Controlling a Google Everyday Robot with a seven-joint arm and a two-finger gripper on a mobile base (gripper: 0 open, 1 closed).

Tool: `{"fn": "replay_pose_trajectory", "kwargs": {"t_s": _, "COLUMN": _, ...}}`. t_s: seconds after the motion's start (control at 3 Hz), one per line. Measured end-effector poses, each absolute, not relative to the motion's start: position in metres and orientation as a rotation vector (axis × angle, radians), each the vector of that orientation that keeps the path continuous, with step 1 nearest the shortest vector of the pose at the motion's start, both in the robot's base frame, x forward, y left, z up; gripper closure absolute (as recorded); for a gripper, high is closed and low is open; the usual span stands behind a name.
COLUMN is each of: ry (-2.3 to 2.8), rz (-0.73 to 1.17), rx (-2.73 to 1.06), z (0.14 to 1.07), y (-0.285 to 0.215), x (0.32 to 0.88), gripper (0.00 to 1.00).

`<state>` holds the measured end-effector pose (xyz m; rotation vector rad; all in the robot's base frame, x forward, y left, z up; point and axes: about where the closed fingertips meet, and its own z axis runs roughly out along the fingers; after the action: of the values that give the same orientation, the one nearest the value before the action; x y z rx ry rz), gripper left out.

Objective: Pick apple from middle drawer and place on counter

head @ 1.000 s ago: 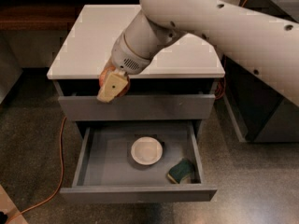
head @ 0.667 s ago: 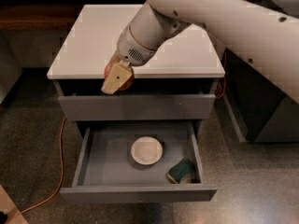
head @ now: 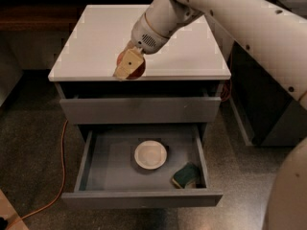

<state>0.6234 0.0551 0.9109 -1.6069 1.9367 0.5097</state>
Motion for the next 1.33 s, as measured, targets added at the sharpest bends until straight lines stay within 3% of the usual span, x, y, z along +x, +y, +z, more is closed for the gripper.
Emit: {"fn": "replay_pose_trajectory", "kwargs": {"t_s": 1.33, "ry": 2.157, "rz": 0.473, "rx": -1.418, "z": 0.879, "y": 0.000, "x": 0.703, "gripper": 1.00}}
